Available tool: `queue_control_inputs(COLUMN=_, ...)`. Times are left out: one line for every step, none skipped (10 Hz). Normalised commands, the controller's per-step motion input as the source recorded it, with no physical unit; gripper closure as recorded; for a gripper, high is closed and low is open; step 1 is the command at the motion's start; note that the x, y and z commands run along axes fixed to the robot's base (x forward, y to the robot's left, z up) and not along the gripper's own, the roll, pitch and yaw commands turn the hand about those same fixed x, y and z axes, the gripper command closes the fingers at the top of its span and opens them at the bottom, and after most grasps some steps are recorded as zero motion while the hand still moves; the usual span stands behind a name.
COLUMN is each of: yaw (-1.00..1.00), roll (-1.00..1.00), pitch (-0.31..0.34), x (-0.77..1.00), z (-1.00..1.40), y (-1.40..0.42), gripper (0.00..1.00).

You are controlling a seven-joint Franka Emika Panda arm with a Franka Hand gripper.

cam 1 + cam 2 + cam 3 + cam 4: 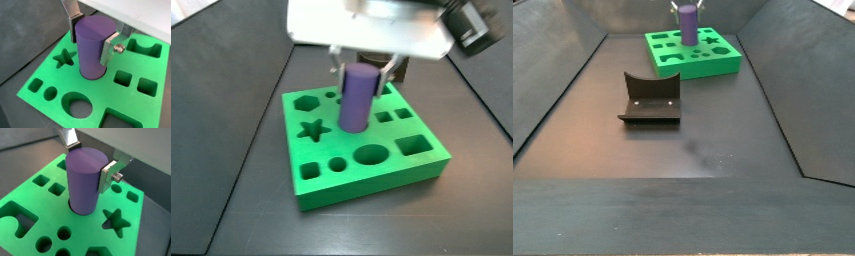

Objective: Pick up the round object. Move up. Place the round object on the fixture. Regrasp the round object. Move to above the board. Insert the round object.
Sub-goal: Insert the round object.

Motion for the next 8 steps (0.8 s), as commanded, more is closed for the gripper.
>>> queue_control_inputs(yaw=0.0, roll=0.01, pitch=-0.056, x=-0.07, z=-0.54, y=0.0, gripper=1.0)
queue_control_inputs(yaw=0.0, roll=0.08, pitch=-0.029, x=0.0, z=-0.73, y=0.0, gripper=1.0)
queue_control_inputs(yaw=0.07, roll=0.2, pitch=-0.059, x=0.01, z=-0.89, y=-0.05, gripper=1.0)
queue_control_inputs(yaw=0.17, roll=0.27, pitch=-0.106, x=-0.04, z=-0.75, y=-0.1, gripper=1.0)
queue_control_inputs(yaw=0.26, roll=0.26, pitch=-0.14, x=-0.13, z=-0.75, y=-0.11, gripper=1.0)
queue_control_inputs(yaw=0.3, roll=0.27, pitch=-0.216, x=-0.33, z=-0.65, y=-0.14, gripper=1.0)
queue_control_inputs(yaw=0.35, roll=0.19, pitch=-0.307, x=-0.37, z=-0.57, y=-0.14, gripper=1.0)
queue_control_inputs(yaw=0.31, roll=0.16, pitch=-0.351, x=-0.4, z=-0.52, y=-0.09, gripper=1.0)
